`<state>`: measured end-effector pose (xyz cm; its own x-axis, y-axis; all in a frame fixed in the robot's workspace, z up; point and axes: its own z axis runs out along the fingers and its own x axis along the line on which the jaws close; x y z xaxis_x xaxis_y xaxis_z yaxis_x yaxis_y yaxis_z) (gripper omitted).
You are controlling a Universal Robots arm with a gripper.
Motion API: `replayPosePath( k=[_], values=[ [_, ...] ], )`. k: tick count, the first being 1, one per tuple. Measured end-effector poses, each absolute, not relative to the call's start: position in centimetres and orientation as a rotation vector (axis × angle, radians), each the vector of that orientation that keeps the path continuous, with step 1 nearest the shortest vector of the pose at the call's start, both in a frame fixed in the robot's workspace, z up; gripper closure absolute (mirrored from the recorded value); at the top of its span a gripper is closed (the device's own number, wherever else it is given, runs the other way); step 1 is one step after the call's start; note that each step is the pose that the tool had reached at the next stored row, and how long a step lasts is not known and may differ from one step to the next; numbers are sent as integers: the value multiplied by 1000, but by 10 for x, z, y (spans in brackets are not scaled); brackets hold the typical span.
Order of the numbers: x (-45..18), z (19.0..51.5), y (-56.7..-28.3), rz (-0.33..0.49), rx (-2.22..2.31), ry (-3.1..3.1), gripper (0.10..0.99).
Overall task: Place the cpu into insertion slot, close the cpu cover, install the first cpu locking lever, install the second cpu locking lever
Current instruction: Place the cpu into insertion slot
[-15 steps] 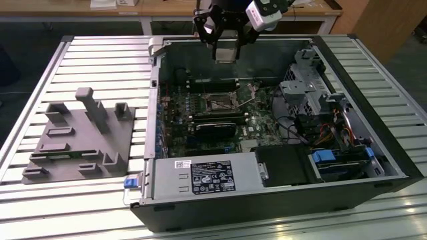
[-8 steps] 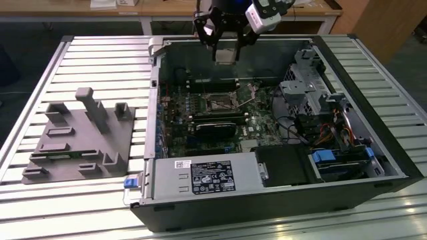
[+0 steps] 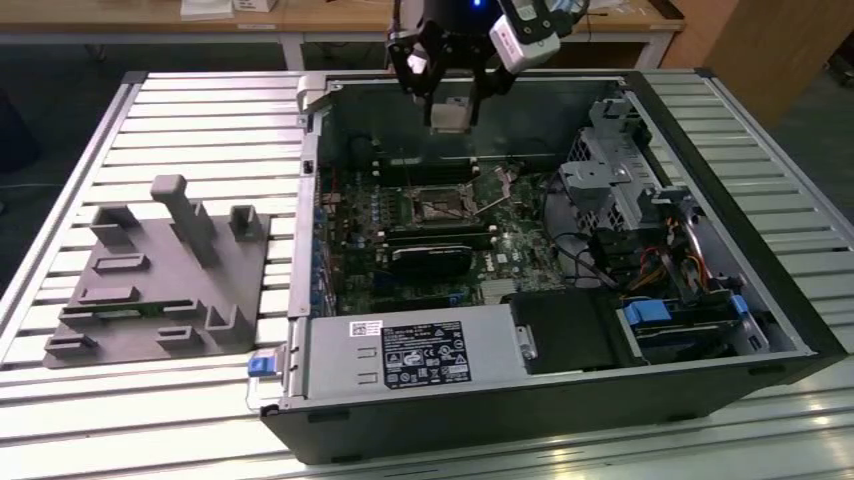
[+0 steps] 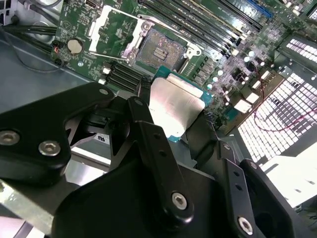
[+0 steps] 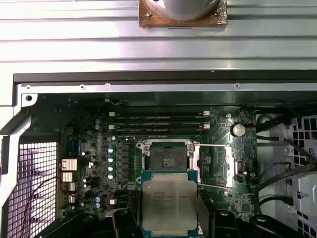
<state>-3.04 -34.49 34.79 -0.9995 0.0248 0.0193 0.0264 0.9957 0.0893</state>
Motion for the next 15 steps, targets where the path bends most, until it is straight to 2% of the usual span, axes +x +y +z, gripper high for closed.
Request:
replayPosePath(
  k=[15],
  values=[
    [-30,336,-345,-140,-40,-3120,549]
  ],
)
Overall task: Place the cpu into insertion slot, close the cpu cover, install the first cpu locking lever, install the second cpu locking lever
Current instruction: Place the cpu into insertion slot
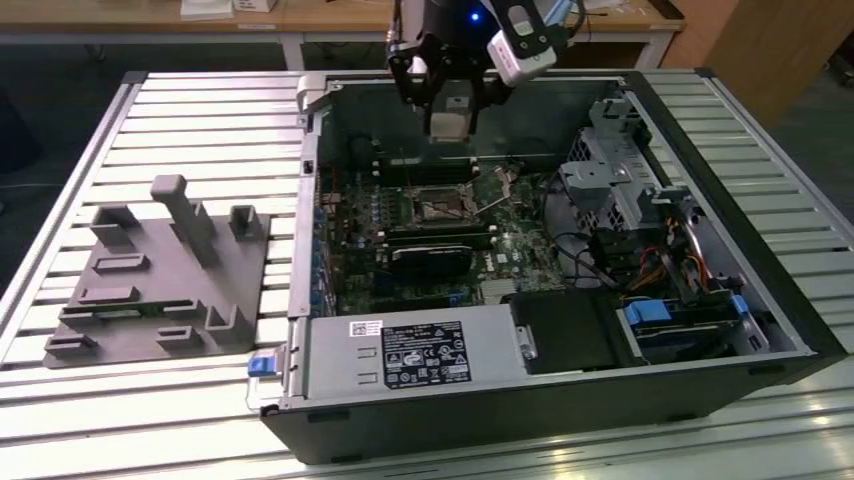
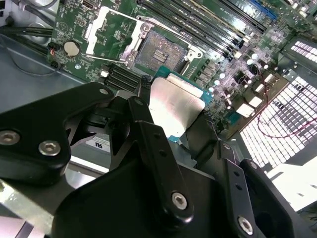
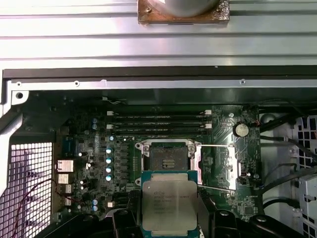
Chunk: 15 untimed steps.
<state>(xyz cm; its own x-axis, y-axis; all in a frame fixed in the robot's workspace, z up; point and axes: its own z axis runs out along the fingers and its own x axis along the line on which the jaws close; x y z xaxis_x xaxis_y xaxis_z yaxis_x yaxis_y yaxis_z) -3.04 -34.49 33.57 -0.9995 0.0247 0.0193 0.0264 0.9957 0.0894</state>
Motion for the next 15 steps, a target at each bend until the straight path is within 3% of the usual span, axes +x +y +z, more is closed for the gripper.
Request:
replayPosePath(
  k=[15],
  values=[
    [-30,323,-345,-140,-40,-3120,549]
  ],
)
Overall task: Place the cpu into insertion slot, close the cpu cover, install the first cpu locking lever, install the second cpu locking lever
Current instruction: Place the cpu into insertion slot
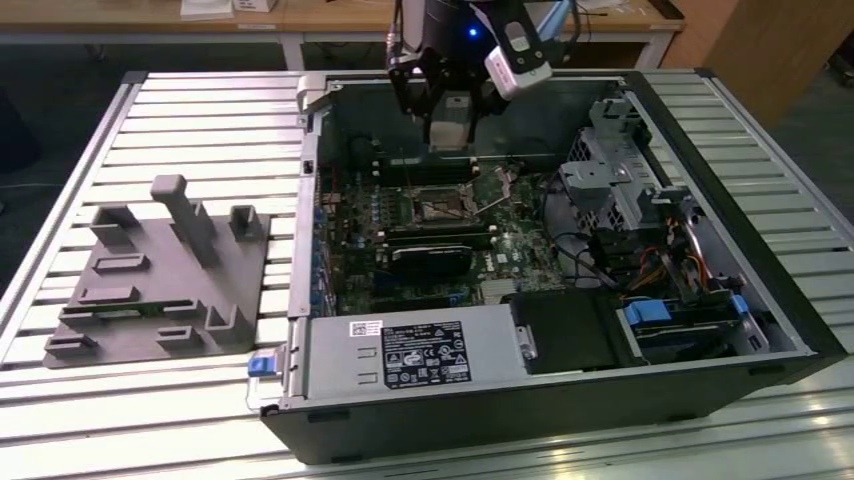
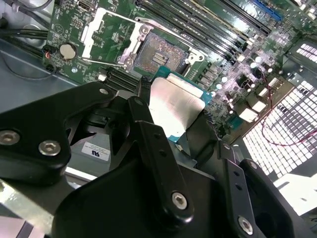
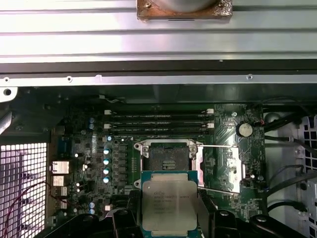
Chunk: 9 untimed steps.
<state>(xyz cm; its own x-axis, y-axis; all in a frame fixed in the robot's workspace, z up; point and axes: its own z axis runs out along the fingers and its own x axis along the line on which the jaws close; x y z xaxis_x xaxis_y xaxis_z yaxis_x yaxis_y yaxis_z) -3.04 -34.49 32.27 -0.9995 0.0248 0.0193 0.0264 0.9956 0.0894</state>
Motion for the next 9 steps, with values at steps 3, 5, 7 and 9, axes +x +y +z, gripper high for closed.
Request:
replayPosePath(
  k=[3,5,7,9],
  values=[
    [-30,320,-345,-140,-40,-3120,549],
    [-30,319,-345,-140,-40,-3120,549],
    [-30,317,-345,-140,-40,-3120,549],
    [-30,315,-345,-140,-40,-3120,549]
  ],
)
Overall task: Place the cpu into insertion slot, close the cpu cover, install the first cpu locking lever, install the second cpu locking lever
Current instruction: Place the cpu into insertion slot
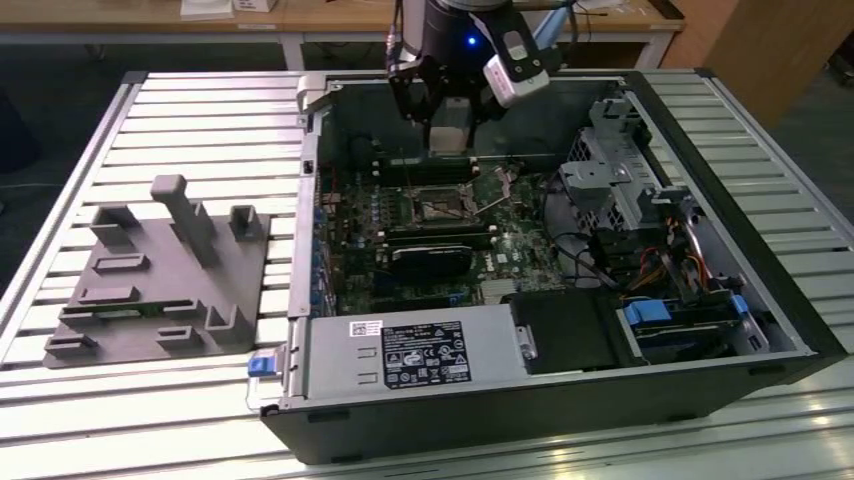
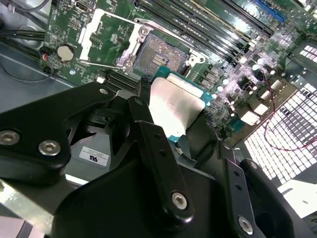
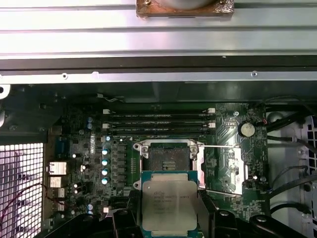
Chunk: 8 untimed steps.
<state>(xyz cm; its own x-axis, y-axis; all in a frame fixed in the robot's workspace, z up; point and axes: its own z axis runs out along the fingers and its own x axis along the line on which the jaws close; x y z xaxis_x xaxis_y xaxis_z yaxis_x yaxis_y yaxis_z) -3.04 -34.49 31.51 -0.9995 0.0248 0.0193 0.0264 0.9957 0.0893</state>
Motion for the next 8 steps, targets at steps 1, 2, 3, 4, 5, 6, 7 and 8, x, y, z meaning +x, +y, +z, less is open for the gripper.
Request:
replayPosePath(
  k=[1,2,3,4,5,6,7,8],
  values=[
    [-30,314,-345,-140,-40,-3120,549],
    [-30,313,-345,-140,-40,-3120,549],
    [-30,312,-345,-140,-40,-3120,549],
    [-30,311,-345,-140,-40,-3120,549],
    [-30,310,-345,-140,-40,-3120,549],
    [-30,309,-345,-140,-40,-3120,549],
    [-30,308,-345,-140,-40,-3120,549],
    [-30,307,-345,-140,-40,-3120,549]
  ],
)
